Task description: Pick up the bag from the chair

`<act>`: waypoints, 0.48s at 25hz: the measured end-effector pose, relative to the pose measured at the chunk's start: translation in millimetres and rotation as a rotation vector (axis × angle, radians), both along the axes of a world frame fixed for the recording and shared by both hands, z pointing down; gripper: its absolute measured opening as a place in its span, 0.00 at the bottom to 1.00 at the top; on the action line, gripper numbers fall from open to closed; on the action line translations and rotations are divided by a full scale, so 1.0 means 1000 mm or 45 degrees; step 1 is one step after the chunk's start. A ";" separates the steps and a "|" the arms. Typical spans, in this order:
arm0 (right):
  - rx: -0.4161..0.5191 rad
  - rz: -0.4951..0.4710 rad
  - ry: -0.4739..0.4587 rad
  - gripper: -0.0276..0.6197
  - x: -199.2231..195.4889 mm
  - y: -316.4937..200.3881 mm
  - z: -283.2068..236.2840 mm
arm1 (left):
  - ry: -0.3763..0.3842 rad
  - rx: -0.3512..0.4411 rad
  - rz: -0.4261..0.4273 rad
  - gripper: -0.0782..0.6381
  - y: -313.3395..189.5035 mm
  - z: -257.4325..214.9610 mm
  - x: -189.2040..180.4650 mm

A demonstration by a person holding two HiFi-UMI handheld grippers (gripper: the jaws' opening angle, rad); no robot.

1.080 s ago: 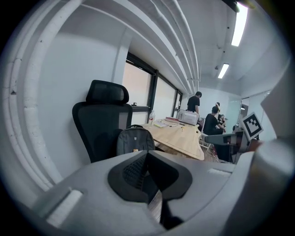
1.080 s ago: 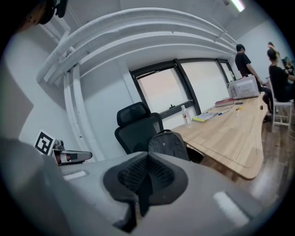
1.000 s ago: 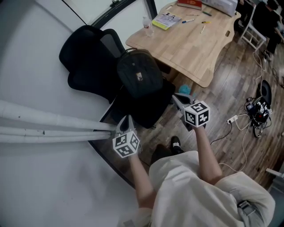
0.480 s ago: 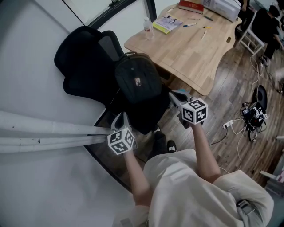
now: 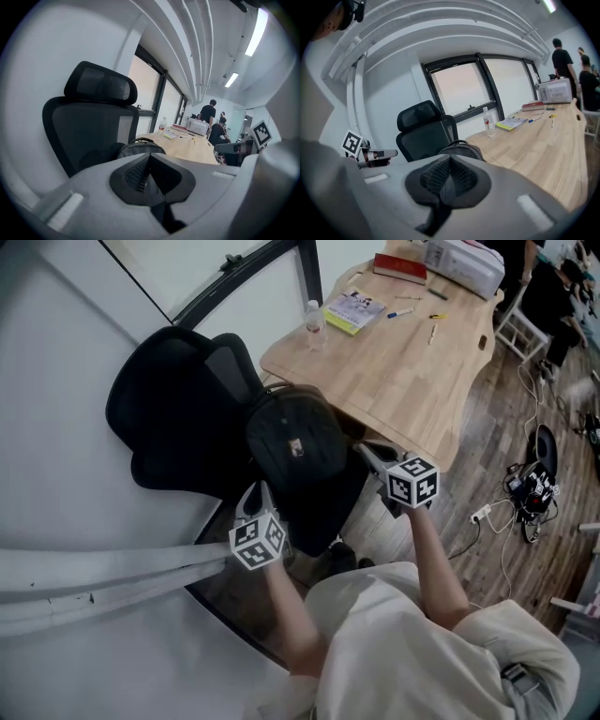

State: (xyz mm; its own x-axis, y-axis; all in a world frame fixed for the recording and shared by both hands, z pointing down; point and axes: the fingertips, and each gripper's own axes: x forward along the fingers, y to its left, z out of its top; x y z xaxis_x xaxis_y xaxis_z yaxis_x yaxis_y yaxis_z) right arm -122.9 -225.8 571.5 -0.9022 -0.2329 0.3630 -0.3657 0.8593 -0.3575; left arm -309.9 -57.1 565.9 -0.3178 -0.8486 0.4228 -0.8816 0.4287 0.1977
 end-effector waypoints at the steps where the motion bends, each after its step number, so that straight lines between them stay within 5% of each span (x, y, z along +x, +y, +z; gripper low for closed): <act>1: 0.001 0.007 0.001 0.04 -0.006 -0.006 0.002 | 0.008 0.009 0.004 0.12 -0.007 0.002 -0.010; 12: -0.057 0.151 0.085 0.05 -0.040 -0.043 0.078 | 0.205 -0.090 0.070 0.12 -0.028 0.107 -0.062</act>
